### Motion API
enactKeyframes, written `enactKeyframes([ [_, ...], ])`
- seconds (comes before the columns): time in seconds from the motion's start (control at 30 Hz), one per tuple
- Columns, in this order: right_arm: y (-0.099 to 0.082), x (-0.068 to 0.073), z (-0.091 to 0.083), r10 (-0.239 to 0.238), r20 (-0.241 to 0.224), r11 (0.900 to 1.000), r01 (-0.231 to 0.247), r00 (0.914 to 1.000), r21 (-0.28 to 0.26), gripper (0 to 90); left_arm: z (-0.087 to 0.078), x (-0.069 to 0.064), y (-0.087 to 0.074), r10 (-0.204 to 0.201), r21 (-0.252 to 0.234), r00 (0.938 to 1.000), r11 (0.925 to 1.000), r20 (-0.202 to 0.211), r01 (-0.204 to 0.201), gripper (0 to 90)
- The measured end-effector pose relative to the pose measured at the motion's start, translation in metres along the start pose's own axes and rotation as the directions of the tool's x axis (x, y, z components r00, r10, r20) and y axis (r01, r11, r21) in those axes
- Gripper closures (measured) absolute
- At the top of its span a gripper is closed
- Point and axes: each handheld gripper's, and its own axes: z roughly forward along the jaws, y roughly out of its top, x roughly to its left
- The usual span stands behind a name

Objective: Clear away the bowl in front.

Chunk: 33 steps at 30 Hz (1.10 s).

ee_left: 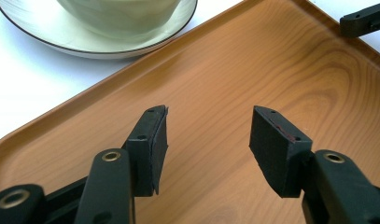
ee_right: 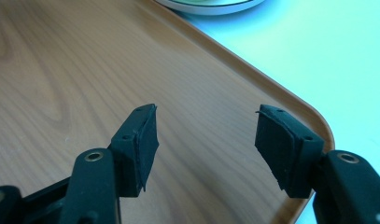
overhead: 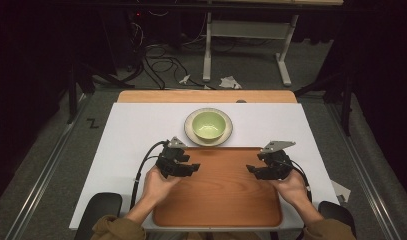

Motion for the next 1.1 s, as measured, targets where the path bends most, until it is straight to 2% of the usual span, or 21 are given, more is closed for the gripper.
enactKeyframes([
  [0.47,0.0007,0.0023,0.0016,-0.022,-0.002,0.9997,0.022,0.9998,0.005,39.6,-0.0008,0.0027,0.0043,-0.004,0.0,1.0,1.0,0.0,0.004,44.4],
  [0.53,0.0007,0.0026,0.0018,-0.02,-0.004,0.9998,0.02,0.9998,0.006,39.6,-0.001,0.0031,0.0063,-0.01,-0.007,0.9999,0.9999,0.009,0.011,43.2],
  [0.9,0.0007,0.0032,0.003,-0.02,-0.003,0.9997,0.02,0.9998,0.017,39.6,-0.002,0.0022,0.0083,0.002,-0.011,1.0,0.9999,0.001,-0.002,41.5],
  [1.03,0.0009,0.0033,0.003,-0.021,-0.004,0.9996,0.021,0.9998,0.021,39.6,-0.0027,0.0018,0.0085,-0.002,-0.02,1.0,0.9998,-0.008,0.002,39.8],
  [1.1,0.0009,0.0032,0.0029,-0.021,-0.006,0.9996,0.021,0.9998,0.021,39.6,-0.0035,0.0021,0.0089,-0.007,-0.022,1.0,0.9997,0.001,0.007,39.5],
])
